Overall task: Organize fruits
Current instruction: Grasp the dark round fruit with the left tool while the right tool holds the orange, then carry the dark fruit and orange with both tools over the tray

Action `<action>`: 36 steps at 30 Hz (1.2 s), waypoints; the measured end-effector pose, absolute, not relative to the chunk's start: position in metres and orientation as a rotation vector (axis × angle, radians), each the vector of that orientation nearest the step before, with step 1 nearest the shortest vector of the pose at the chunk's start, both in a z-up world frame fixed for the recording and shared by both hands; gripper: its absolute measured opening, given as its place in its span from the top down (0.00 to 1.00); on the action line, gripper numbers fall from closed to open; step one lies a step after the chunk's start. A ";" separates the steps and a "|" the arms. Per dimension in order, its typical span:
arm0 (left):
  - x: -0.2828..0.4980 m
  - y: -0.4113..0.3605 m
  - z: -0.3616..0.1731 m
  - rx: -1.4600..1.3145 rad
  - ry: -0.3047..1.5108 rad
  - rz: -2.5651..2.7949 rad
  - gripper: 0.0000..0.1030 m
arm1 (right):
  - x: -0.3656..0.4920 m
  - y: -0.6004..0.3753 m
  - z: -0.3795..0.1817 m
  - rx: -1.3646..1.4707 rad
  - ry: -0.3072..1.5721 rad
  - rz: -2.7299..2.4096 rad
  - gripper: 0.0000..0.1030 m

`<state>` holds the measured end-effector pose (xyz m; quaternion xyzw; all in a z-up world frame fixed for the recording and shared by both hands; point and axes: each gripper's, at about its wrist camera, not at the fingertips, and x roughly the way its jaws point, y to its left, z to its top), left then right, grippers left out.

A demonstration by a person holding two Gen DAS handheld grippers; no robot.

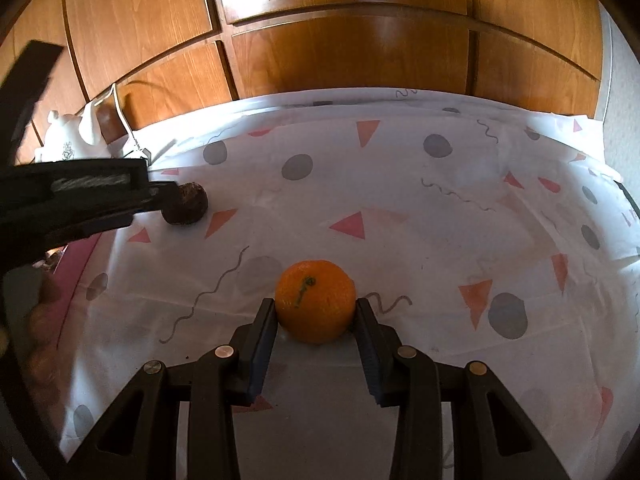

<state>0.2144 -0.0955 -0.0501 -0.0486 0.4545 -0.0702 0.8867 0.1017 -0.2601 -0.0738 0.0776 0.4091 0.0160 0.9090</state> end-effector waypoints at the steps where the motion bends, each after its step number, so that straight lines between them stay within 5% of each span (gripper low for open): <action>1: 0.218 -0.097 -0.052 -0.099 0.952 -0.143 0.43 | 0.102 -0.260 -0.074 0.161 0.844 0.033 0.62; 6: 0.233 -0.113 -0.062 -0.040 0.968 -0.147 0.44 | 0.102 -0.263 -0.075 0.180 0.840 0.042 0.62; 7: 0.235 -0.116 -0.065 -0.020 0.970 -0.142 0.57 | 0.101 -0.263 -0.075 0.184 0.839 0.043 0.62; 8: 0.236 -0.116 -0.068 0.000 0.970 -0.131 0.59 | 0.102 -0.264 -0.075 0.186 0.839 0.044 0.62; 27: 0.106 -0.103 -0.063 0.031 0.848 -0.185 0.59 | 0.106 -0.259 -0.076 0.157 0.862 0.031 0.61; 36: 0.101 -0.101 -0.076 -0.006 0.870 -0.198 0.59 | 0.087 -0.260 -0.067 0.028 0.865 -0.040 0.63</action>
